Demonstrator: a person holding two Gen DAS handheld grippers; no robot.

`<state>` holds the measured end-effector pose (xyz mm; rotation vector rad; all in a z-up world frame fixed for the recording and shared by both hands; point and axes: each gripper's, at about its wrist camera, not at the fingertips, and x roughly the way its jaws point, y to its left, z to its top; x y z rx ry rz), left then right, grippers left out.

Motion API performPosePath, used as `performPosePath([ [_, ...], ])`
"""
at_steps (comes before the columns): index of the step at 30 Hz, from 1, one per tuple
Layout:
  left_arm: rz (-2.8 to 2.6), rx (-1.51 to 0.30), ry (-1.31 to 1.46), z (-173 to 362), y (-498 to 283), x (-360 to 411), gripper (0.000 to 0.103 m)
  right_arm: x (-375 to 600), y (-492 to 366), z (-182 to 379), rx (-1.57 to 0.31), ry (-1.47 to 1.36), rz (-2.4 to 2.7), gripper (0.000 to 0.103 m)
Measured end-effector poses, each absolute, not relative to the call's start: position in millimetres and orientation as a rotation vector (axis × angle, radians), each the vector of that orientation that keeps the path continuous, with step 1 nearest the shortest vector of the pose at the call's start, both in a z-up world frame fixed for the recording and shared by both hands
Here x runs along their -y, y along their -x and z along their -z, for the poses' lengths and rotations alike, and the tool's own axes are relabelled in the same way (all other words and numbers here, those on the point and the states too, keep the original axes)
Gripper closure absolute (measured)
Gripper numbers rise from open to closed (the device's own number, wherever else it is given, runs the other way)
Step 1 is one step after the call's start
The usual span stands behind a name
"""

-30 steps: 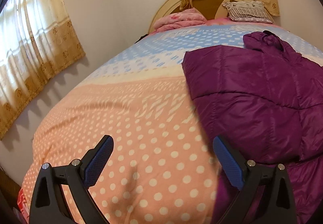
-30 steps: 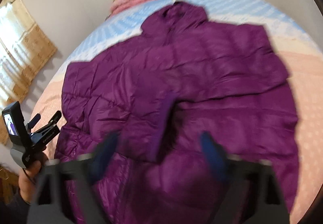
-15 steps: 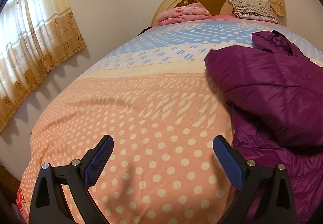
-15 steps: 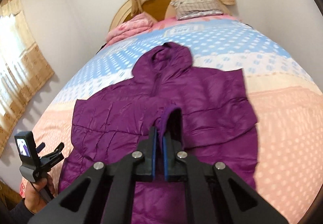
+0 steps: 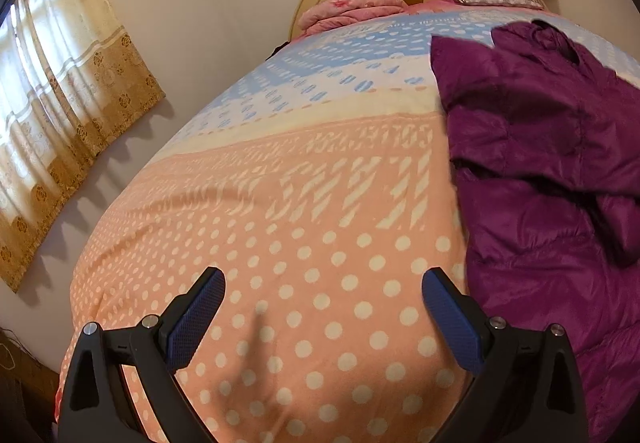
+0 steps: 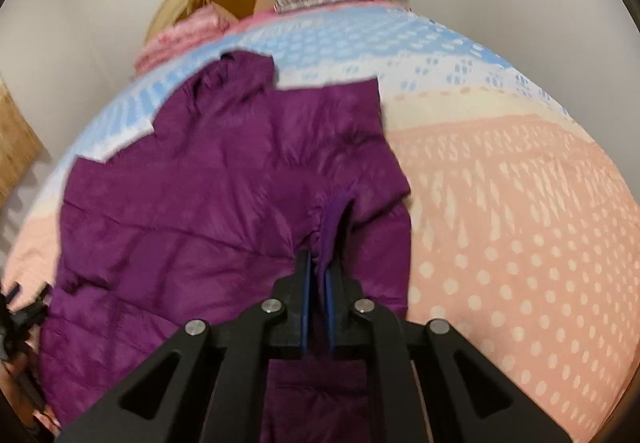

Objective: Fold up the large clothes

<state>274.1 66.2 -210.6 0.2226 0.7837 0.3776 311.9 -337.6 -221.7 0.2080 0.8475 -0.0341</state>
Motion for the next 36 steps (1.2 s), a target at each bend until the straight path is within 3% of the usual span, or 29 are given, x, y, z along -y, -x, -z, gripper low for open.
performPosePath([
  [1,-0.375,-0.767,-0.212,202.0,-274.6,-67.9,0.004,342.6,-310.6,220.1,-0.844,-0.217,0.059,0.073],
  [2,-0.374,-0.743,-0.204,191.0,-276.2,-68.8,0.004,348.8,-307.5,215.4,-0.831,-0.227,0.099,0.053],
  [6,-0.328,-0.658,-0.14,150.0,-290.9,-60.7,0.004,360.8,-295.3,184.6,-0.756,-0.232,0.18,0.049],
  [12,-0.221,-0.596,-0.102,125.7,-336.8,-8.2,0.004,311.1,-317.2,173.5,-0.769,-0.17,-0.078,0.078],
  [17,-0.229,-0.67,-0.212,167.9,-375.9,27.8,0.004,306.3,-341.6,219.3,-0.86,-0.133,-0.038,0.081],
  [21,-0.23,-0.767,-0.231,206.0,-396.9,28.7,0.004,325.8,-341.1,243.1,-0.878,-0.131,0.005,0.095],
  [36,-0.181,-0.808,-0.18,217.5,-401.2,23.2,0.002,318.6,-339.4,251.6,-0.838,-0.055,0.038,0.096],
])
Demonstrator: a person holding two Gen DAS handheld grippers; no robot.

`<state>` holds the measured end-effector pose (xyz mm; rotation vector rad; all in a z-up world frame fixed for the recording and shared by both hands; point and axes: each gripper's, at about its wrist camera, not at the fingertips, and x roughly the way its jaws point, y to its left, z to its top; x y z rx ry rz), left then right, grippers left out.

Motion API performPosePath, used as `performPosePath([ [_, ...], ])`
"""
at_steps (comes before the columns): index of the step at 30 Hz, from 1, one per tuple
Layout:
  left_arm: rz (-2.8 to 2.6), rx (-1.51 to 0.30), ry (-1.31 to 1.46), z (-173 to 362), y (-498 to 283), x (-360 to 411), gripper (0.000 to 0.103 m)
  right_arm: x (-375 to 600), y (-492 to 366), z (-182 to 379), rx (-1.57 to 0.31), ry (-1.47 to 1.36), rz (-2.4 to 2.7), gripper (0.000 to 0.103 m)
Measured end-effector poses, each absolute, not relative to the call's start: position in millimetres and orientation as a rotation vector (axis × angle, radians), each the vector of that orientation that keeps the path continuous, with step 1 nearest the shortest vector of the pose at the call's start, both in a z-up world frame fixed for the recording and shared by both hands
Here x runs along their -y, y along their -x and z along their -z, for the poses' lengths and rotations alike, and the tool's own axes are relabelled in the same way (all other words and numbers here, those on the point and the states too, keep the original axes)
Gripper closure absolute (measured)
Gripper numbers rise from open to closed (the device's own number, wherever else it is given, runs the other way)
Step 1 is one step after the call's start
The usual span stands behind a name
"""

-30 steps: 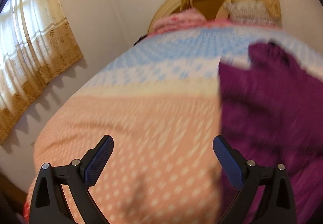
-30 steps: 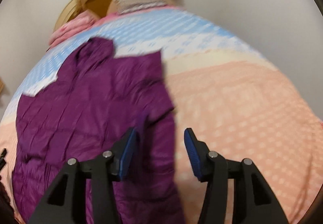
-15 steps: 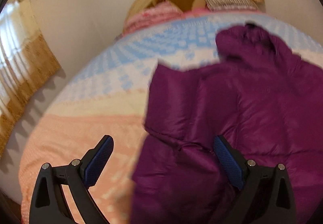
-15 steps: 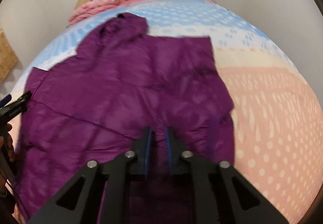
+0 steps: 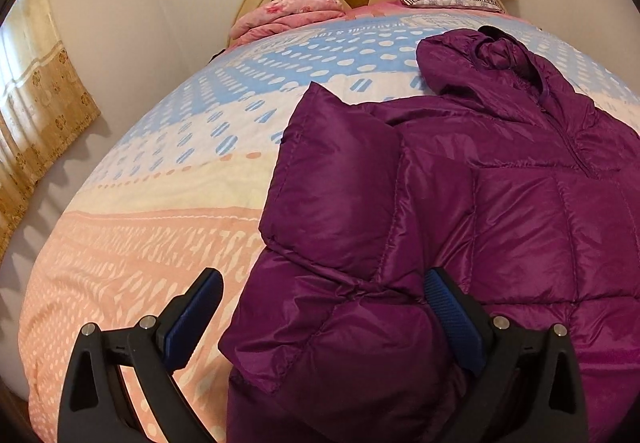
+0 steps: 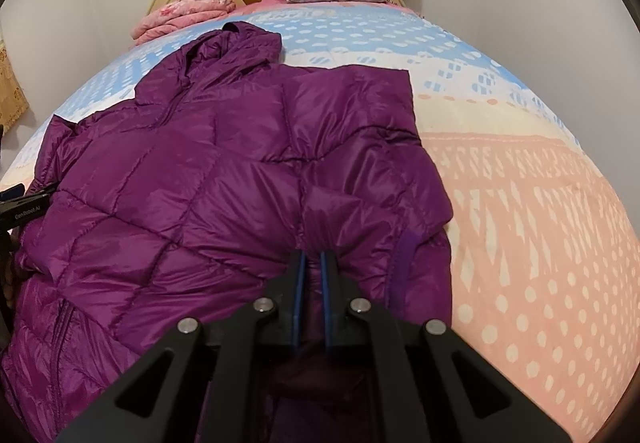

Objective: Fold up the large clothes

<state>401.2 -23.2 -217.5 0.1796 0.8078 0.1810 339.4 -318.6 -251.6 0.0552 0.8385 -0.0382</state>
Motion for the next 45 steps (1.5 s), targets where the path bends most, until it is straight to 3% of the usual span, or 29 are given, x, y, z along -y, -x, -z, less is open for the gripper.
performPosePath([
  [7,-0.129,-0.684,-0.012,158.6,-367.5,-14.5,0.002,326.1,-328.5,218.8,-0.81,-0.07,0.046,0.096],
  [13,-0.072,-0.634,0.074,122.0,-394.5,-6.7,0.002,334.7,-354.5,168.8,-0.72,-0.174,0.043,0.095],
  [19,-0.061,-0.752,0.008,160.9,-448.2,32.9,0.002,337.6,-423.1,180.0,-0.728,-0.207,0.114,0.095],
  [26,-0.112,-0.876,-0.039,216.6,-485.1,35.0,0.002,357.3,-460.6,241.0,-0.845,-0.221,0.181,0.096],
  [45,-0.125,-0.875,-0.067,224.9,-488.8,39.8,0.001,358.0,-455.9,251.2,-0.816,-0.208,0.187,0.096],
])
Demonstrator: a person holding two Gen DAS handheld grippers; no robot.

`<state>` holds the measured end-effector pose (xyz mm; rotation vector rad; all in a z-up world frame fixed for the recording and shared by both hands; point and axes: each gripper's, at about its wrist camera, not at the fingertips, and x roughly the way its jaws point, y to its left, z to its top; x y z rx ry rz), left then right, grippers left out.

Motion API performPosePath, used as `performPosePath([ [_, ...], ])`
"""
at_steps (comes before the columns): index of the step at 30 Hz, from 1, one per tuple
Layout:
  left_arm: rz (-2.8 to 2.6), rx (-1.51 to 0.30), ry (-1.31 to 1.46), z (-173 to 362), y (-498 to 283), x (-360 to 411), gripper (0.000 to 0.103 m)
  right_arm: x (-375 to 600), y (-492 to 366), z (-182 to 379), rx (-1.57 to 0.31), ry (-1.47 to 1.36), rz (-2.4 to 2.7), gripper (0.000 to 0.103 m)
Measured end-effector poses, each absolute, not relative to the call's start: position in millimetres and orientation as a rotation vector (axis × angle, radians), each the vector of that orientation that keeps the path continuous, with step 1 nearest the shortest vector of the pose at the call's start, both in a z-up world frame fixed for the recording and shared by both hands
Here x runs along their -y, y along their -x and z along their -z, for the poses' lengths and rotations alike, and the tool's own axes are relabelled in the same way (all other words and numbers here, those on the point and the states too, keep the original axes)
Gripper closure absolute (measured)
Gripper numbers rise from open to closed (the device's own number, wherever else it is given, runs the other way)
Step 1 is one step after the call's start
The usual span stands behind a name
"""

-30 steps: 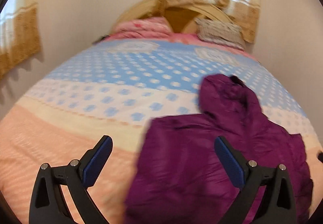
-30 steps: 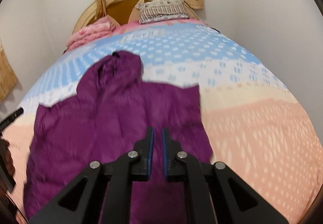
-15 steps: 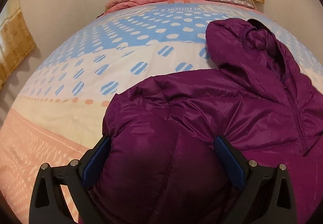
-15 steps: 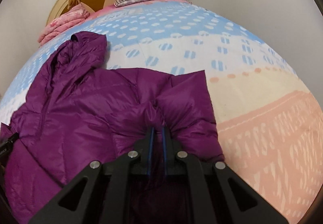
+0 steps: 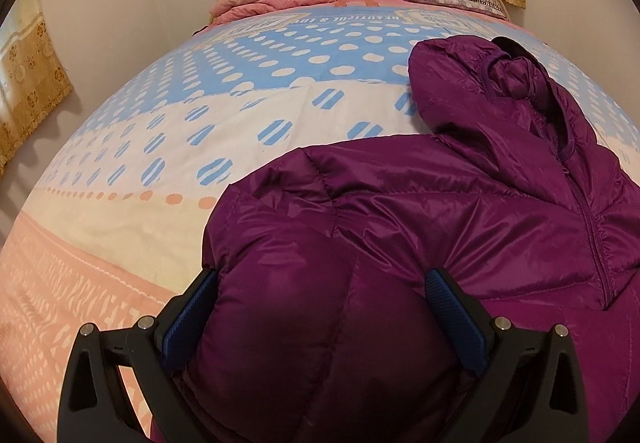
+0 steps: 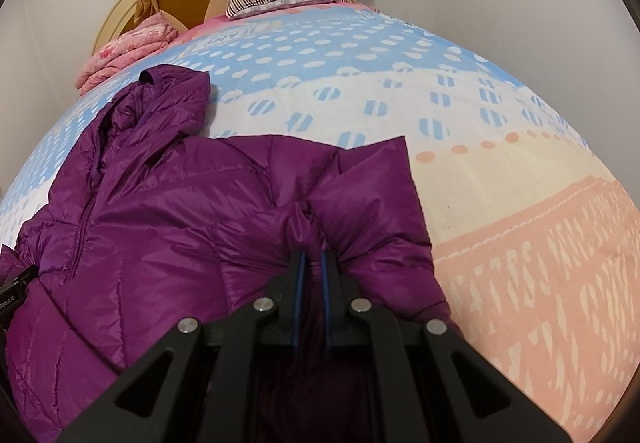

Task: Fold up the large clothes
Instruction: 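Grasp the jacket side edge with the right tool and fold it toward the zipper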

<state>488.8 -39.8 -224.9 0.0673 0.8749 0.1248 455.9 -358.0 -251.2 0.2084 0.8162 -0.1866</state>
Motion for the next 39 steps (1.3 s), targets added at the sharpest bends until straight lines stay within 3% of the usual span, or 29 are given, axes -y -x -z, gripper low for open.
performPosePath([
  [20,-0.09,-0.903,-0.061,205.3,-488.7,34.7,0.001,358.1,-457.5,249.4,-0.842,-0.203,0.171,0.093],
  [21,-0.065,-0.876,-0.05,193.3,-487.2,33.9,0.001,361.6,-460.0,246.3,-0.872,-0.213,0.15,0.091],
  [23,-0.005,-0.821,-0.031,171.7,-488.6,35.2,0.001,367.7,-467.8,234.3,-0.926,-0.238,0.101,0.075],
  [25,0.056,-0.771,-0.012,147.9,-506.4,41.1,0.001,370.3,-477.6,210.5,-0.891,-0.25,0.072,0.032],
  [31,0.097,-0.756,-0.005,134.1,-601.6,67.1,0.001,355.3,-559.8,168.7,-0.815,-0.241,-0.089,0.029],
  [39,0.084,-0.852,-0.038,173.2,-700.3,83.9,0.001,326.8,-674.7,194.5,-0.855,-0.161,-0.096,0.03],
])
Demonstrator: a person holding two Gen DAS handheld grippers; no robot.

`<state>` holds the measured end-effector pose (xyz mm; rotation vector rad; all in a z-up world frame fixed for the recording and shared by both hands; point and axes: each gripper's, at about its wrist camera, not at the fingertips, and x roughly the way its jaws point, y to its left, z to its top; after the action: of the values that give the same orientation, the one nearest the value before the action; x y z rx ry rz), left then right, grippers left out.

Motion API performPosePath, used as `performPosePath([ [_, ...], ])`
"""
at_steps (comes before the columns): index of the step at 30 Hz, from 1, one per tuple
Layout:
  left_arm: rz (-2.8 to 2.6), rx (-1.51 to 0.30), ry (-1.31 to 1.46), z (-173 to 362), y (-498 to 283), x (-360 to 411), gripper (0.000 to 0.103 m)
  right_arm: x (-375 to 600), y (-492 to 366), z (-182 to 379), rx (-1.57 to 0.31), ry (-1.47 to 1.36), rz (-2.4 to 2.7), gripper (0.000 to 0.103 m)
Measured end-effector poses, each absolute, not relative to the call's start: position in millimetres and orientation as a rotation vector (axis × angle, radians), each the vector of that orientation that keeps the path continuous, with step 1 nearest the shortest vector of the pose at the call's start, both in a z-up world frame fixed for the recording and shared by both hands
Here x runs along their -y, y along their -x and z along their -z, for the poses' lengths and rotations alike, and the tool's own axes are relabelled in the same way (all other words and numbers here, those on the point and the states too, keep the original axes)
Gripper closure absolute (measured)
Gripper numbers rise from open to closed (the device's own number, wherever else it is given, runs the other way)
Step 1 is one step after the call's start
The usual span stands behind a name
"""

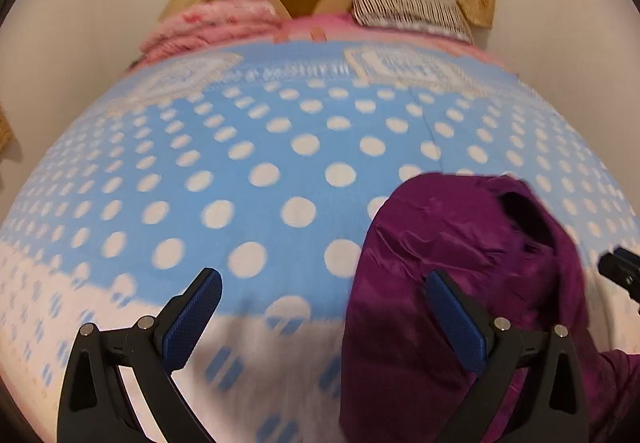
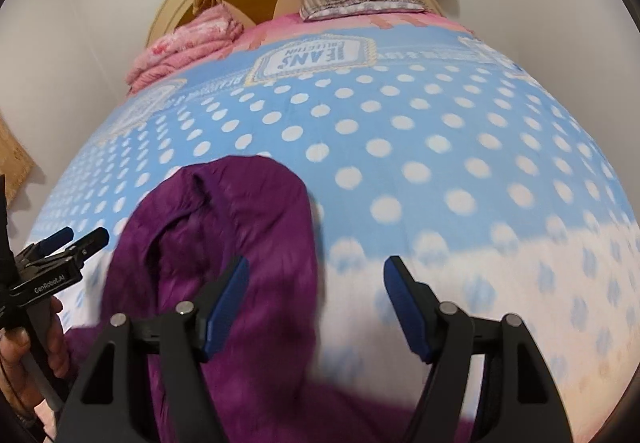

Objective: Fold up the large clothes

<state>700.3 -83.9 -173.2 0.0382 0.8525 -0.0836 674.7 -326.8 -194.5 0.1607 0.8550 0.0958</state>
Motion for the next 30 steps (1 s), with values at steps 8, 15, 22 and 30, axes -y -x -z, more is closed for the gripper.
performPosePath([
  [8,0.251,-0.909,-0.01,202.4,-714.9,90.6,0.075,308.0,-713.5,236.2,-0.963,-0.118,-0.189,0.081],
  [15,0.254,-0.811,-0.087,183.7,-698.4,105.0,0.1,297.1,-691.6,226.8,-0.905,0.004,-0.191,0.094],
  [22,0.267,-0.713,-0.114,146.2,-676.1,104.1,0.101,299.2,-661.9,193.7,-0.803,0.032,-0.187,0.095],
  [30,0.316,-0.589,-0.126,111.6,-611.1,97.1,0.101,300.8,-601.7,164.4,-0.705,0.027,-0.222,0.096],
])
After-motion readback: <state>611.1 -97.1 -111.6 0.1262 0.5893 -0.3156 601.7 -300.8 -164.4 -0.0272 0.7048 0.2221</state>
